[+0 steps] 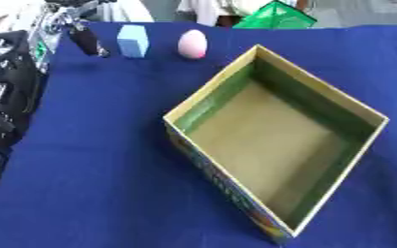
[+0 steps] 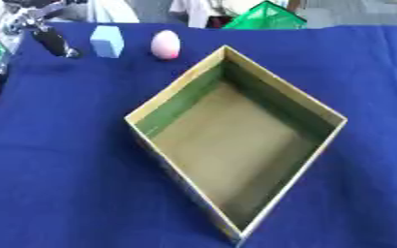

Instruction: Pick up objects on the table and place them in the box.

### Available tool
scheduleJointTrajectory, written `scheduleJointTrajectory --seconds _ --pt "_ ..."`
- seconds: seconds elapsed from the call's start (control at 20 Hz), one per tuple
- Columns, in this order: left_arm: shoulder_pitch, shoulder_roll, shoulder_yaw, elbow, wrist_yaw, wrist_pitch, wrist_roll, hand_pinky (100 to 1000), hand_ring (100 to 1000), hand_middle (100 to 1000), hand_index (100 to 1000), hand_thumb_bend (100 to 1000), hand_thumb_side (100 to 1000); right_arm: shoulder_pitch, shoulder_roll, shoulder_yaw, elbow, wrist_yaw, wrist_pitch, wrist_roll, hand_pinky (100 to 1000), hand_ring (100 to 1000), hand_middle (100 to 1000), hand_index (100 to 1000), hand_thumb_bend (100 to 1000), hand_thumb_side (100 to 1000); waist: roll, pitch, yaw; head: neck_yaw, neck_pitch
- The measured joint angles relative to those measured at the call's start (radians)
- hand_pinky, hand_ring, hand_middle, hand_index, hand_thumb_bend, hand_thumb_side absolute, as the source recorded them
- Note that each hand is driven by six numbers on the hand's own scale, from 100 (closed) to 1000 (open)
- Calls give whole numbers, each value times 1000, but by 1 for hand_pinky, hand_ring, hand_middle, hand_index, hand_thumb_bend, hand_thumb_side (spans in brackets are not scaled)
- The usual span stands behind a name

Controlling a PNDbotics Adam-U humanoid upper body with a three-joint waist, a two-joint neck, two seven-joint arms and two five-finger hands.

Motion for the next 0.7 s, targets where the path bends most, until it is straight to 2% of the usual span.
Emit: scheduleJointTrajectory --seconds 0.7 --pt "-10 -2 17 12 4 28 29 861 981 941 1000 442 100 -33 -14 1 23 -1 -10 10 776 915 569 823 546 1000 13 52 -32 33 -37"
